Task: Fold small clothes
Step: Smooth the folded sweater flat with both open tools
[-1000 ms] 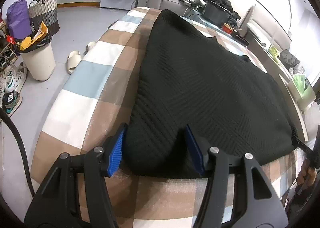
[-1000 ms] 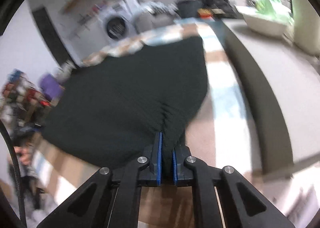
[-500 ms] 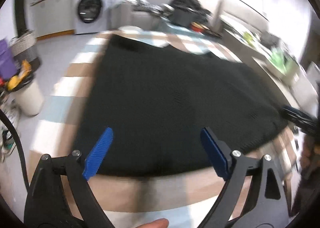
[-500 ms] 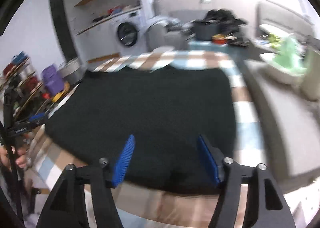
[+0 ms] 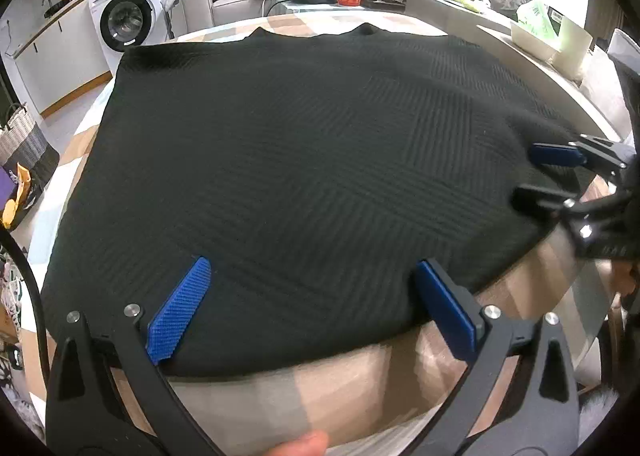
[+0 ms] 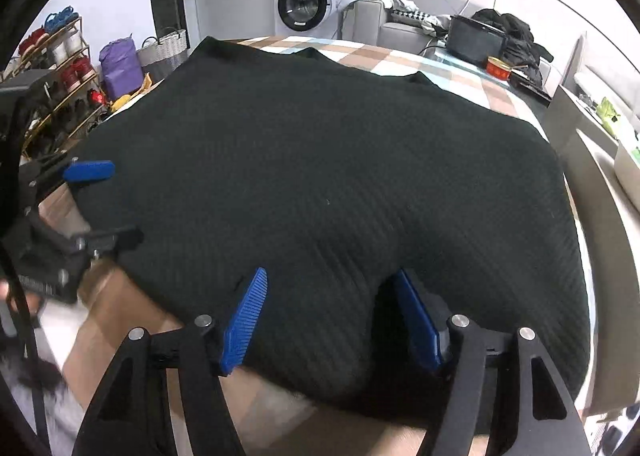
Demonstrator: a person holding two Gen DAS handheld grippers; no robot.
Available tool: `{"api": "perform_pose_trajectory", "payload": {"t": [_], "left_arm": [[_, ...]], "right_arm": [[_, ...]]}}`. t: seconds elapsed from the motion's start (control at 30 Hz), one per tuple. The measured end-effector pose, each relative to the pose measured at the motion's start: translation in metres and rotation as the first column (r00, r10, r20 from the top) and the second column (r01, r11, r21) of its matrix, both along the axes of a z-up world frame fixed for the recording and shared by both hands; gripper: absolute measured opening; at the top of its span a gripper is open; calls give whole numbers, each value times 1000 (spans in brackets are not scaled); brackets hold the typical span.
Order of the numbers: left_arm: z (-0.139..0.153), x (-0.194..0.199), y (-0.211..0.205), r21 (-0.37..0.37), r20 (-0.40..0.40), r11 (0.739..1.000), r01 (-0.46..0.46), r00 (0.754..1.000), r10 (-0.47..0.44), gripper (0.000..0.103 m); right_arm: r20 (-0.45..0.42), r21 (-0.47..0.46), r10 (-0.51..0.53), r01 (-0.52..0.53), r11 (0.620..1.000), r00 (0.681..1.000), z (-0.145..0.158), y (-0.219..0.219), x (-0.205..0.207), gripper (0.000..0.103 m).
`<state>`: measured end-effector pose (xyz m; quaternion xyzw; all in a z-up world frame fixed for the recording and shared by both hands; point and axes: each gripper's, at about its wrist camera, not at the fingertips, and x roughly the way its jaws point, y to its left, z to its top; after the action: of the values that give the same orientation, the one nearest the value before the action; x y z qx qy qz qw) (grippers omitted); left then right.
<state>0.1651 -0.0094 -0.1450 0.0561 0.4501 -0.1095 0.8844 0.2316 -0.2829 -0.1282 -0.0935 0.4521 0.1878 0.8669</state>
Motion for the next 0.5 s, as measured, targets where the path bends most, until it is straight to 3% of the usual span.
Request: {"api": "perform_pose_trajectory", "payload": {"t": [0.13, 0.23, 0.37, 0.5], "left_arm": [[-2, -2, 15, -10, -14, 1000, 5, 1000, -5, 102], [-2, -8, 33, -12, -24, 1000, -25, 999, 25, 102], [0, -11, 57, -48, -30, 996, -69, 997, 67, 102], [2, -8, 65, -73, -35, 993, -92, 995, 89, 102]], "right_arm": [[3, 2, -80, 80, 997, 997, 2, -47, -13, 68], [-6, 40, -71, 71, 997, 997, 6, -67, -26, 63], [13, -29, -70, 71, 997, 997, 11, -62, -34, 64], [32, 22, -69, 68, 997, 997, 22, -44, -20, 64]]}}
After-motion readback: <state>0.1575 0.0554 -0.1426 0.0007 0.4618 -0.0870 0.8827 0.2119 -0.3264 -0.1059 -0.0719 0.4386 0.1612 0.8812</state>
